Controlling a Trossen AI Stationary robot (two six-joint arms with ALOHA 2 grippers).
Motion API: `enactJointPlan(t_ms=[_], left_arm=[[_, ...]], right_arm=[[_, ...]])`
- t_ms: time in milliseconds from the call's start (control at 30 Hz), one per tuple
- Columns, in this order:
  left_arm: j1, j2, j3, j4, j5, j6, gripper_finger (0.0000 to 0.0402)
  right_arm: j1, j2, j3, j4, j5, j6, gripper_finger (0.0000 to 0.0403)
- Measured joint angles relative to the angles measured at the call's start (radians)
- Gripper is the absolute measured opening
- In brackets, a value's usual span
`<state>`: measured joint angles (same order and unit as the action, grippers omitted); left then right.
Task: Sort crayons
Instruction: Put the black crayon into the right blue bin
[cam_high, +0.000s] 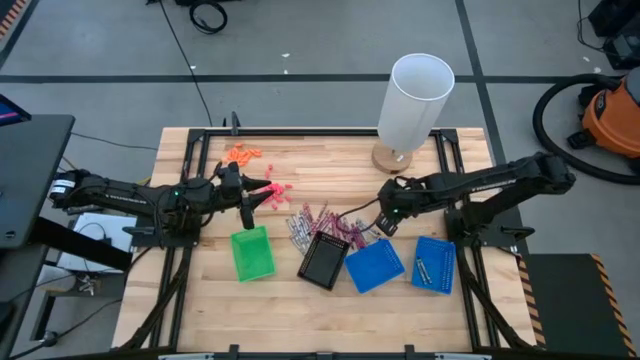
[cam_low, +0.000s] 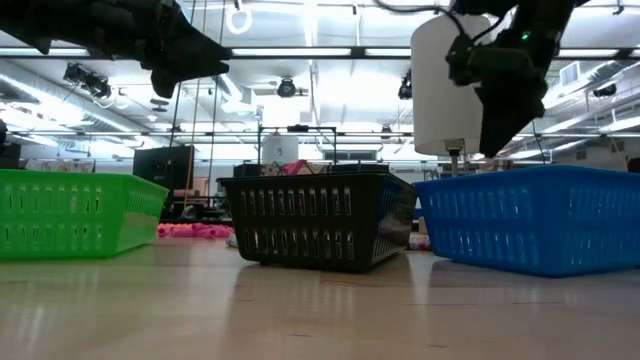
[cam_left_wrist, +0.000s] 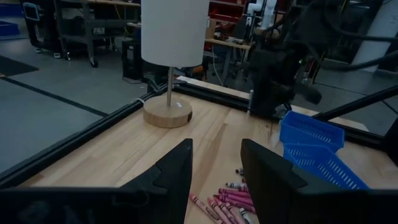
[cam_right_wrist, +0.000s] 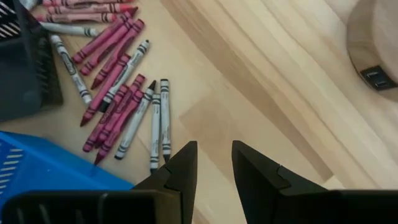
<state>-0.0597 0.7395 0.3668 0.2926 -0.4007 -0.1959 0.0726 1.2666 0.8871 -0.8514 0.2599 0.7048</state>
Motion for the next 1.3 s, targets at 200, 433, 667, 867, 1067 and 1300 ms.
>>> enactJointPlan(t_ms=[200,433,667,867,1067,1300], left_arm=[[0.000,0.000,0.000,0.001,0.000,-0.003,0.0149],[0.000,0.000,0.000,0.003,0.000,-0.003,0.0149],[0.000,0.000,0.000,0.003,0.000,-0.003,0.0149],[0.000,0.000,0.000,0.002,0.000,-0.003,0.0149],[0.000,0.000,0.000,0.002,0.000,-0.001,0.0149],[0.000,0.000,0.000,0.002,0.000,0.001,0.0149]], right_arm=[[-0.041,0.068,0.000,0.049,-0.055,-0.065,0.0109],[-0.088,0.138,0.000,0.103,-0.109,-0.130,0.0109],[-0.116,0.205,0.000,0.201,-0.164,-0.188,0.0109],[-0.133,0.294,0.036,0.237,-0.199,-0.239,0.0109],[-0.134,0.402,0.139,0.223,-0.202,-0.319,0.0109],[-0.136,0.502,0.206,0.179,-0.202,-0.365,0.0109]])
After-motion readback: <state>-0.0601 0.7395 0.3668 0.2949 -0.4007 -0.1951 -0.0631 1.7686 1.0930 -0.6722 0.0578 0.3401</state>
